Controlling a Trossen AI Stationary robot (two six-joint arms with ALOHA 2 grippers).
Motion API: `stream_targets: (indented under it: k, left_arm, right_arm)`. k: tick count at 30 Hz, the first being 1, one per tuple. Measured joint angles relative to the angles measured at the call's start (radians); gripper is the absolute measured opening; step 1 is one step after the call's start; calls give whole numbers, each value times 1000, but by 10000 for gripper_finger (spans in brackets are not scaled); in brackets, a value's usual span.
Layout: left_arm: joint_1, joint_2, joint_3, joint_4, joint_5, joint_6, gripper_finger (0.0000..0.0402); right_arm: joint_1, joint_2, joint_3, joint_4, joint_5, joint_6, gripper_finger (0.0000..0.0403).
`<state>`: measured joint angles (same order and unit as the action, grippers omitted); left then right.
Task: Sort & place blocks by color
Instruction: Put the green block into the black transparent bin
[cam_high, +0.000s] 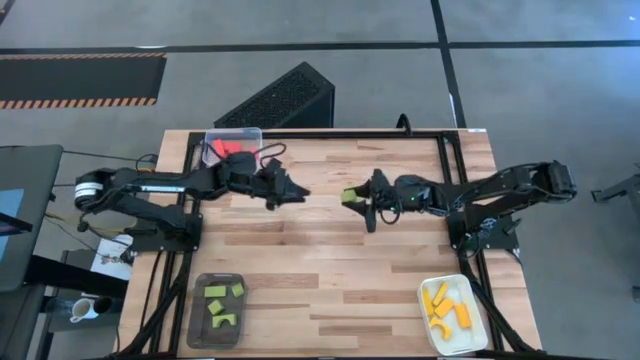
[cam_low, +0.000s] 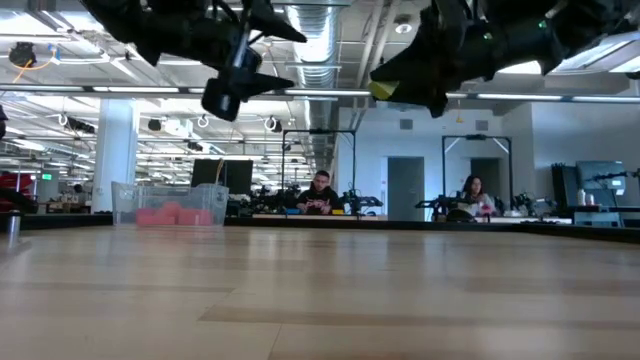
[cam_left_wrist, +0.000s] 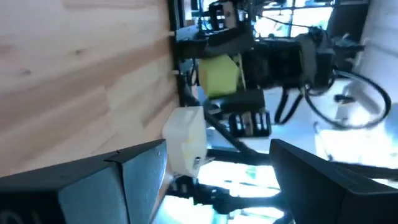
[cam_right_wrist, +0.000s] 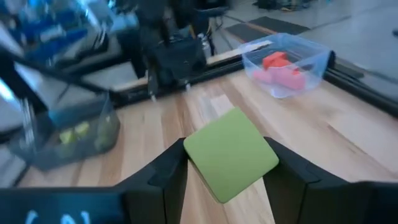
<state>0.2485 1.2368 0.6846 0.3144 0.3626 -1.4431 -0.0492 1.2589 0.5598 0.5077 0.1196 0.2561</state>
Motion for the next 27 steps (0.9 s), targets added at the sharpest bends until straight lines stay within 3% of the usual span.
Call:
stream_targets:
  k: [5,13,27]
  left_arm:
    - [-14,112,0,141,-3,-73,265]
    - [-14,233,0,389,-3,-128,265]
    - [-46,240,13,335,-30,-107,265]
  right_arm:
    - [34,37,69,-6,6,-128,172]
    - [33,146,210,-126,5,-194,185]
    - [24,313,418,-268,-10,-268,182]
